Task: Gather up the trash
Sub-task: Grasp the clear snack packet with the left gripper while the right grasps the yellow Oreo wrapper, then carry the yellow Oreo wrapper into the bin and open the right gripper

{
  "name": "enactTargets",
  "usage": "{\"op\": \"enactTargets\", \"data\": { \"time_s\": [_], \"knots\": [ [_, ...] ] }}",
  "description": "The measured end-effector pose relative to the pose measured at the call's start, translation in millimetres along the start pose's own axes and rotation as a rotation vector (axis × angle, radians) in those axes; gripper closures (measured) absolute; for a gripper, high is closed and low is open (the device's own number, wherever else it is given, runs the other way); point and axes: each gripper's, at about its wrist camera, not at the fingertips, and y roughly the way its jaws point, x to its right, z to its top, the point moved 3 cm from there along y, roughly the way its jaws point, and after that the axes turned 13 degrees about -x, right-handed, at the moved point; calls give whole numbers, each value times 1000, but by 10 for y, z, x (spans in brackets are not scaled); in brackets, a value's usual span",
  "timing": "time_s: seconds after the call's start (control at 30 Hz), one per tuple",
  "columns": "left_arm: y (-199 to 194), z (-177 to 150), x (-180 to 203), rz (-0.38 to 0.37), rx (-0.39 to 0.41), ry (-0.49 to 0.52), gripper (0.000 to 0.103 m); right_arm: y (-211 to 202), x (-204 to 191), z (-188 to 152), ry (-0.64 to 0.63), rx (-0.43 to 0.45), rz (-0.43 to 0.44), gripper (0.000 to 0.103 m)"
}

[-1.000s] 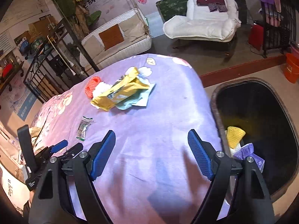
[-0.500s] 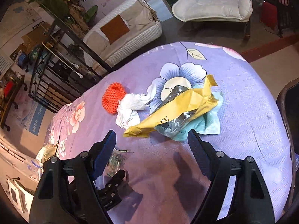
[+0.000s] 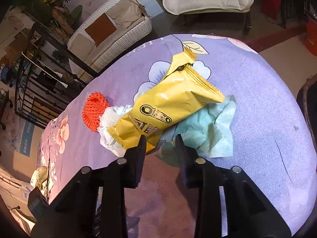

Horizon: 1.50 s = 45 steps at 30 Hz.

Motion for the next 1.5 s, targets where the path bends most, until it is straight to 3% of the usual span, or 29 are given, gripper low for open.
{"op": "enactTargets", "data": {
  "time_s": [0.07, 0.13, 0.2, 0.23, 0.27, 0.4, 0.53, 0.63, 0.87, 1.13, 1.3, 1.5],
  "knots": [
    [-9, 8, -8, -7, 6, -12, 52, -6, 0, 0, -19, -16, 21, 76],
    [-15, 16, 0, -15, 11, -16, 55, -66, -16, -29, -69, 3, -15, 74],
    [-8, 23, 20, -10, 15, -9, 55, -156, -13, -57, -97, 44, -12, 56],
    [-7, 24, 31, -7, 18, -8, 56, -176, -1, -53, -92, 54, 8, 42],
    [-8, 23, 36, -7, 23, -9, 57, -195, 9, -38, -78, 59, 37, 37],
    [-18, 5, 29, -22, 31, -16, 61, -76, -45, 70, -28, 18, 89, 37],
    [-21, -15, 6, -36, 34, -25, 62, 190, -70, 239, 67, -23, 87, 37],
    [-9, -29, 7, -32, 44, -24, 62, 338, -12, 364, 150, -36, 88, 44],
    [-11, -44, 2, -40, 53, -33, 62, 391, 1, 422, 127, -26, 87, 87],
    [-91, -96, -30, -53, 74, -53, 65, 56, -23, 239, 23, 8, 159, 93],
    [-278, -180, -17, -79, 119, -76, 66, -208, -29, 24, -63, 31, 164, 93],
    [-541, -340, 267, -107, 172, -41, 66, -669, 113, -308, -183, 96, 136, 93]
  ]
}}
